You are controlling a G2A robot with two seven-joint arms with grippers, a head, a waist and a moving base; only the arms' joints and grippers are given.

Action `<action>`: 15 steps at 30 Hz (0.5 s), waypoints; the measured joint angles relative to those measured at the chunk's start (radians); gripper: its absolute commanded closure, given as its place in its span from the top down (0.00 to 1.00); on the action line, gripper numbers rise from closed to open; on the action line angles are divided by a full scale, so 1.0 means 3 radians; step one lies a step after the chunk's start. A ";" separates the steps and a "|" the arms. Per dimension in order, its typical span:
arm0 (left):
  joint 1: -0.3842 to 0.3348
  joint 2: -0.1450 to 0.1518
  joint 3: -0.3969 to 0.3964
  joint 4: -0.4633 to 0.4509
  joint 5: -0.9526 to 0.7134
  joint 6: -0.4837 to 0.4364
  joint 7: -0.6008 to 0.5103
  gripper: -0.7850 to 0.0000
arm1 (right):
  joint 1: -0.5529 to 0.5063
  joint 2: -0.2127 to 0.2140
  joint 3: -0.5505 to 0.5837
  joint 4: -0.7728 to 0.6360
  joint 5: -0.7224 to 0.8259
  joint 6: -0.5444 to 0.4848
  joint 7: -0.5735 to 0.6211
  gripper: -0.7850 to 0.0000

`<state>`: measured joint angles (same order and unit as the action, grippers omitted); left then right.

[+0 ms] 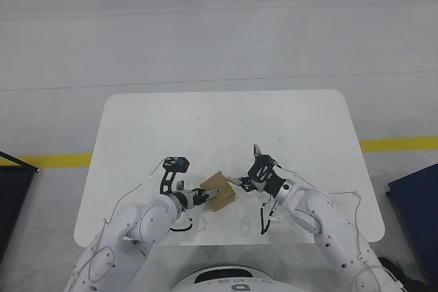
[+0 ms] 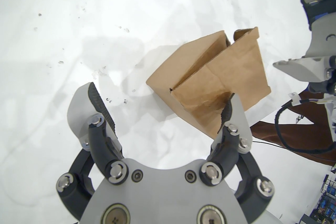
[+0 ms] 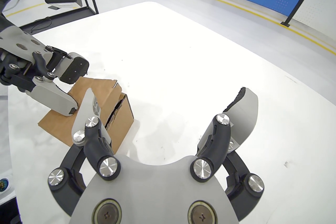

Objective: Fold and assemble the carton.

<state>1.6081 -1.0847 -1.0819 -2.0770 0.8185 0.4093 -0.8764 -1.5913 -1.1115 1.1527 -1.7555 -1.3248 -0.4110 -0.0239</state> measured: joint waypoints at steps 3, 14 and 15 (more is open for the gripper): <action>0.0063 0.0012 -0.0083 -0.0073 -0.0009 0.0011 0.0003 1.00 | -0.0131 0.0025 0.0118 -0.0058 -0.0009 0.0024 0.0029 1.00; 0.0209 0.0035 -0.0214 -0.0132 -0.0024 -0.0056 -0.0006 1.00 | -0.0324 0.0057 0.0208 -0.0132 -0.0052 -0.0069 -0.0011 1.00; 0.0201 0.0033 -0.0201 -0.0121 -0.0022 -0.0056 -0.0006 1.00 | -0.0329 0.0058 0.0206 -0.0136 -0.0064 -0.0069 -0.0007 1.00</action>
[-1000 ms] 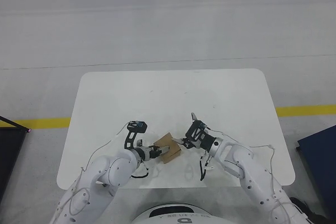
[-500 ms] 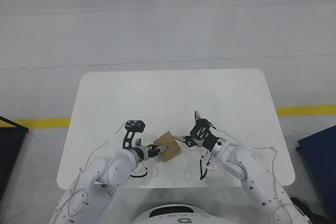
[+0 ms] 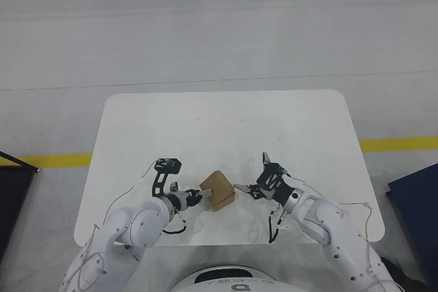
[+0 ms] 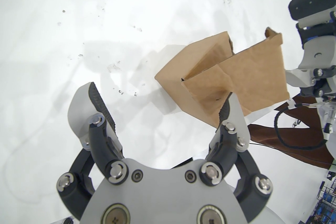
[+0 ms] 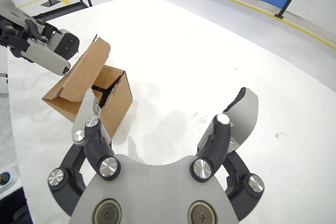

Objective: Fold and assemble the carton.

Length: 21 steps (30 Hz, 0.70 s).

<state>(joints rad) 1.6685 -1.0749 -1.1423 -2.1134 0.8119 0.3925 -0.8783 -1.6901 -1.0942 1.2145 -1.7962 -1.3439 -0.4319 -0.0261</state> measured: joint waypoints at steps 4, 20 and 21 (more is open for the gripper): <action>-0.0026 -0.0006 0.0027 0.0023 0.0004 0.0010 -0.0010 1.00 | -0.0010 0.0001 0.0012 0.0020 0.0009 0.0025 0.0014 1.00; -0.0060 -0.0016 0.0041 0.0057 0.0010 0.0022 -0.0029 1.00 | 0.0025 -0.0005 -0.0074 0.0043 -0.0016 -0.0034 0.0034 1.00; -0.0061 -0.0016 0.0041 0.0059 0.0009 0.0023 -0.0030 1.00 | 0.0031 -0.0007 -0.0085 0.0054 -0.0008 -0.0034 0.0035 1.00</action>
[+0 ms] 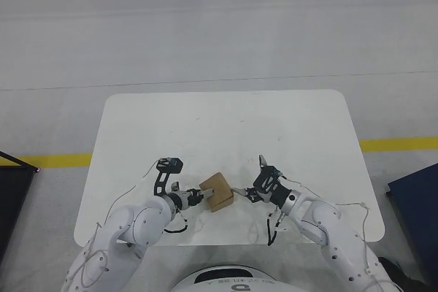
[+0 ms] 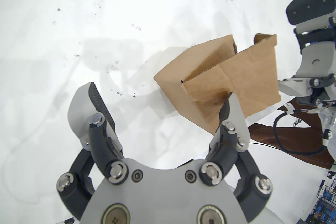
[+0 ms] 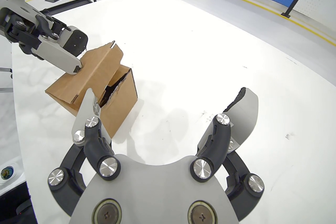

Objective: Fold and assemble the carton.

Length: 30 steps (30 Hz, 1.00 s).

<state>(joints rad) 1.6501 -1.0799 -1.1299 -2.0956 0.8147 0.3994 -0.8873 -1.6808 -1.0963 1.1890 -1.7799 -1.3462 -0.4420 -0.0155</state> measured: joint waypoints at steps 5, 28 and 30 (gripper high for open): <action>-0.0004 -0.0002 0.0000 0.0013 -0.0011 -0.0012 0.0002 1.00 | 0.0014 -0.0005 -0.0027 0.0044 0.0074 -0.0036 -0.0015 1.00; 0.0082 0.0021 -0.0275 -0.0110 -0.0146 0.0003 -0.0071 1.00 | 0.0103 -0.0013 -0.0090 0.0115 0.0132 -0.0045 0.0042 1.00; 0.0096 0.0025 -0.0295 -0.0103 -0.0143 -0.0010 -0.0078 1.00 | 0.0104 -0.0014 -0.0098 0.0105 0.0125 -0.0038 0.0034 1.00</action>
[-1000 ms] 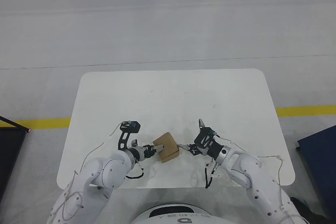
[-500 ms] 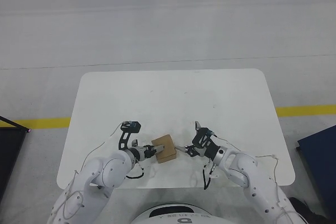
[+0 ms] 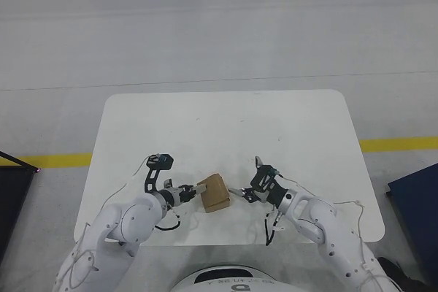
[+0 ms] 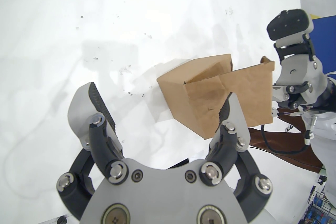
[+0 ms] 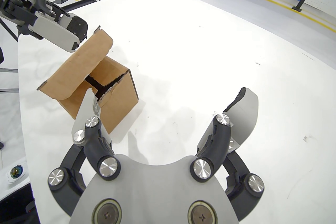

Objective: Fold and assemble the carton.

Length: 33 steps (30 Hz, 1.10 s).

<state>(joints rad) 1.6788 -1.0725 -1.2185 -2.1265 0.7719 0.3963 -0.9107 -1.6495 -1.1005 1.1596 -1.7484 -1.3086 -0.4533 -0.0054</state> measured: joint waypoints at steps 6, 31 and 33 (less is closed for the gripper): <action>0.0017 -0.0030 -0.0078 -0.0135 -0.0532 0.0004 0.0096 1.00 | -0.0029 0.0000 0.0060 0.0012 0.0024 0.0161 -0.0010 1.00; -0.0213 -0.0069 0.0234 -0.0372 -0.0774 0.0382 -0.0114 1.00 | 0.0117 -0.0056 -0.0303 0.0353 0.0022 -0.0034 -0.0070 1.00; -0.0194 -0.0061 0.0252 -0.0379 -0.0679 0.0379 -0.0082 1.00 | 0.0122 -0.0057 -0.0293 0.0362 0.0031 -0.0018 -0.0115 1.00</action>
<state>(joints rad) 1.6206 -1.0907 -1.1427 -2.2403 0.5682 0.5099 -0.9352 -1.6131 -1.1176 1.0715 -1.6398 -1.2994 -0.4586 -0.0400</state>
